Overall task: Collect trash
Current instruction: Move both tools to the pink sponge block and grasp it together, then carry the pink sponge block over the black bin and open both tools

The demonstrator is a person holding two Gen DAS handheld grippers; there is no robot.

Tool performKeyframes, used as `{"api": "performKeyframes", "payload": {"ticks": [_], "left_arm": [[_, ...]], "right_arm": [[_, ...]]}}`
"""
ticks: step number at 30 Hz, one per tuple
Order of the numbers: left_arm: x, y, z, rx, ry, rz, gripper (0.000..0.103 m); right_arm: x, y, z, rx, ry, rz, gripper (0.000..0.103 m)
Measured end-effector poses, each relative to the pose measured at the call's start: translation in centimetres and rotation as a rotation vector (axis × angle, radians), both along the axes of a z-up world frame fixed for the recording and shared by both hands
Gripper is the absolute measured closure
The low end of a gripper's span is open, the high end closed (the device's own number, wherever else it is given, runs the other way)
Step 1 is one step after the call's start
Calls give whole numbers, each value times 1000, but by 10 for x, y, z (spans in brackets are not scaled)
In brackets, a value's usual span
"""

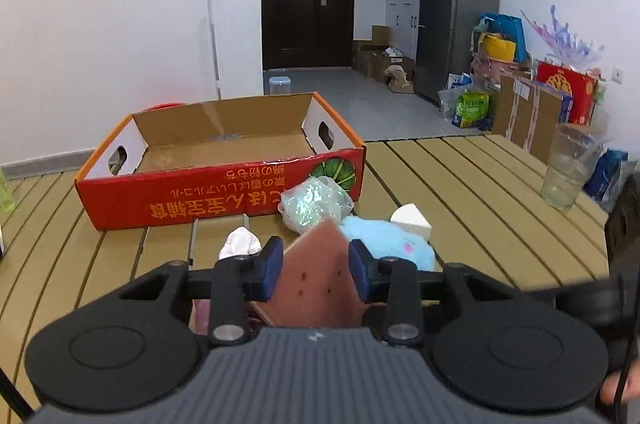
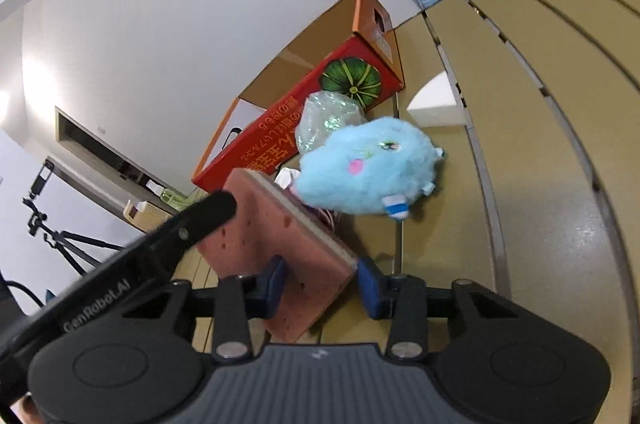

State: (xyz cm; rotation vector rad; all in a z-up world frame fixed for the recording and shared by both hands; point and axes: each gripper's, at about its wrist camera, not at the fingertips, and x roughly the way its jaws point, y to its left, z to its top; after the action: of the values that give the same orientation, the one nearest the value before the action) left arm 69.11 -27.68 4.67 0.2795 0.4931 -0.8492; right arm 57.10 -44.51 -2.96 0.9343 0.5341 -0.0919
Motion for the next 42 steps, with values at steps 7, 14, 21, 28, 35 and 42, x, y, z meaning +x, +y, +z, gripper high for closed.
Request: {"api": "performKeyframes", "payload": {"ticks": [7, 14, 21, 28, 35, 42], "left_arm": [[-7, 29, 6, -85, 69, 77, 82], [-69, 130, 5, -224, 186, 324, 82], [-79, 187, -47, -337, 414, 590, 61], [-77, 196, -48, -391, 444, 571, 58], [-74, 187, -54, -392, 460, 529, 70], [-99, 206, -33, -385, 385, 556, 71]], "right_arm": [[-10, 7, 23, -103, -63, 5, 72], [-9, 60, 50, -209, -101, 295, 76], [1, 120, 36, -401, -13, 386, 76], [-5, 120, 34, -369, 28, 392, 66], [-4, 117, 28, -330, 31, 432, 78], [-17, 145, 46, -407, -47, 484, 79]]}}
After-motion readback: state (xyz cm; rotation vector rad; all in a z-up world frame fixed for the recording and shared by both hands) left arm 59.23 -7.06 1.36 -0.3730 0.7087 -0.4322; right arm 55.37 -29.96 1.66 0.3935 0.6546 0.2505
